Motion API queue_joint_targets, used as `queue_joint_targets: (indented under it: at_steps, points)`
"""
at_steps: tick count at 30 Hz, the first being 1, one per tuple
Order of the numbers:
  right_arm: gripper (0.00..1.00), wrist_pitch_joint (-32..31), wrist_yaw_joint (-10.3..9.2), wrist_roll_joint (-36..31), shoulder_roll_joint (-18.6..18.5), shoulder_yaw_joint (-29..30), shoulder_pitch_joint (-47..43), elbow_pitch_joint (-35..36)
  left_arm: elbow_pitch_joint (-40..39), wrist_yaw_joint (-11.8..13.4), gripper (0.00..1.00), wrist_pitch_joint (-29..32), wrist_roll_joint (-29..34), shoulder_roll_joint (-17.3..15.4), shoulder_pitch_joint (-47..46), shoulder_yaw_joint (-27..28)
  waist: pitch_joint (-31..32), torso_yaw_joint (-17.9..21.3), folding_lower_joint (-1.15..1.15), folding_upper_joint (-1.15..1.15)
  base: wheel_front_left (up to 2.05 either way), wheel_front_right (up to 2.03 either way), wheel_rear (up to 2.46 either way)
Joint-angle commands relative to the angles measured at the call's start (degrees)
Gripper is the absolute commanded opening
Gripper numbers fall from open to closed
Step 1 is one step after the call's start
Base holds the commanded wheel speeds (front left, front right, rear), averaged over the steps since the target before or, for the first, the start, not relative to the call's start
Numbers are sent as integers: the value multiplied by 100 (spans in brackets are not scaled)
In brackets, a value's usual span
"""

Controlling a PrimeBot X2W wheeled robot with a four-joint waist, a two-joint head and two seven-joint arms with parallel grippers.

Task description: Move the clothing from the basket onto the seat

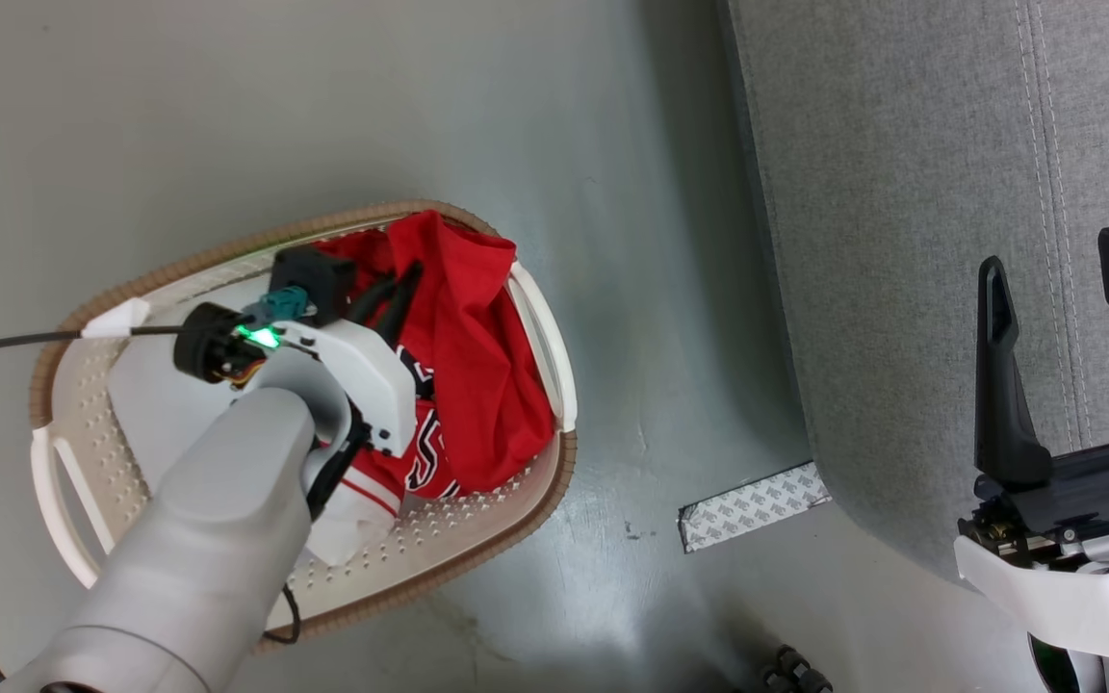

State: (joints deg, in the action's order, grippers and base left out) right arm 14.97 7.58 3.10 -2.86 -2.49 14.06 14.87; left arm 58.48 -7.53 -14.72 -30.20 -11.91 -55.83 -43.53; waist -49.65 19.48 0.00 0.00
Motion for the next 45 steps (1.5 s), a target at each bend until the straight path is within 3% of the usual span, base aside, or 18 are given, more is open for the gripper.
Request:
queue_joint_targets:
  at_steps: [1, 12, 19, 29, 35, 45]
  points:
    - [100, 14, -17, -23, 7, 3, 48, 10, -46, 8, 0, -24, -121, -69, -53, -99, 1, -3, 0, 0, 0, 0, 0]
    - [100, 14, -17, 161, 6, -76, 226, -263, -742, 7, 0, -43, -1132, -377, 263, -734, 367, -9, 0, 0, 0, 0, 0]
    - [100, 14, -17, 15, 3, -27, 173, -688, -1663, 7, 0, -43, -1655, -699, 860, -977, 1364, -363, 0, 0, 0, 0, 0]
    - [100, 14, -17, -130, -87, 21, -209, -1341, -2735, 53, 0, -44, -1920, -929, 1896, -542, 3110, -989, 0, 0, 0, 0, 0]
    - [100, 14, -17, -6, -269, 89, -504, -1597, -3469, 416, 0, -45, -1939, -1055, 2450, -216, 4000, -1347, 0, 0, 0, 0, 0]
    - [100, 14, -17, 204, -580, -327, -860, -1916, -4988, 1208, 0, -6, -1981, -1610, 3228, 256, 4944, -1655, 0, 0, 0, 0, 0]
